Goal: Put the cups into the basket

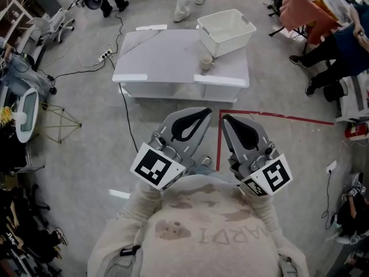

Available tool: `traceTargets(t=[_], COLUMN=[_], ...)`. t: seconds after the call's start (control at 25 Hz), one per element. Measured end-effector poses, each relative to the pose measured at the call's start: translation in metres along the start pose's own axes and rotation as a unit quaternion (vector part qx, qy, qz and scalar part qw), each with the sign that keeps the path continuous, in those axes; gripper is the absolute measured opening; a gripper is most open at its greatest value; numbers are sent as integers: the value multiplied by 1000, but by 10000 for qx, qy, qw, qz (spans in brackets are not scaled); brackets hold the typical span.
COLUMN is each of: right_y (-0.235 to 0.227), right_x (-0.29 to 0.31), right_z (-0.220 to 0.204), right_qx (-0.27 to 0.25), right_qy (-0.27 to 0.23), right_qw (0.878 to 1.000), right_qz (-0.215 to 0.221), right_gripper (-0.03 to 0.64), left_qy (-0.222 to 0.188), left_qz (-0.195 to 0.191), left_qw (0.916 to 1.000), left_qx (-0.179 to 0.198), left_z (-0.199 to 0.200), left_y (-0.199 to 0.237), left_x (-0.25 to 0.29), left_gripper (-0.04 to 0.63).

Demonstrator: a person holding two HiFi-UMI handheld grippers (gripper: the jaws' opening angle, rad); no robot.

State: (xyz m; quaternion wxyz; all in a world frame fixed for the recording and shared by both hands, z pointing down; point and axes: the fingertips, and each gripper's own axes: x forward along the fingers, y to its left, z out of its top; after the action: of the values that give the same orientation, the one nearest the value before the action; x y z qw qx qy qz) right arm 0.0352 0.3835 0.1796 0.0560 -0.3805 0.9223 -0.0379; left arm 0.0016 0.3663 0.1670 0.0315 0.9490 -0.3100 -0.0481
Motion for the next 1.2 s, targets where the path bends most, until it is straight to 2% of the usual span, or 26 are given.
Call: traceTargets(t=[0.16,0.4,0.76,0.96,1.2], right_y=[-27,-50,-85,-103,-119], right_x=[-8,-11,4,37,102], right_z=[1,0,-5,-8,-9], right_qx=[40,186,315,312,299], right_qy=[-41,-115,-136,-97,-69], right_qw=[10000,9998,9988,9986,9984], right_qz=[62,2,-353,-421,-472], right_gripper=[26,25,25,25,26], left_qy=[-57,58,141,197,220], left_qz=[165,202,-129,-215,-354], left_qw=[9998,9998,9998,9996,9991], left_qx=[89,77,-46,-32,-78], left_z=[0,-1,-9,-12,-7], left_y=[3,10,31,65,129], left_x=[22,43,79,92,101], left_gripper=[2,1,1,2,2])
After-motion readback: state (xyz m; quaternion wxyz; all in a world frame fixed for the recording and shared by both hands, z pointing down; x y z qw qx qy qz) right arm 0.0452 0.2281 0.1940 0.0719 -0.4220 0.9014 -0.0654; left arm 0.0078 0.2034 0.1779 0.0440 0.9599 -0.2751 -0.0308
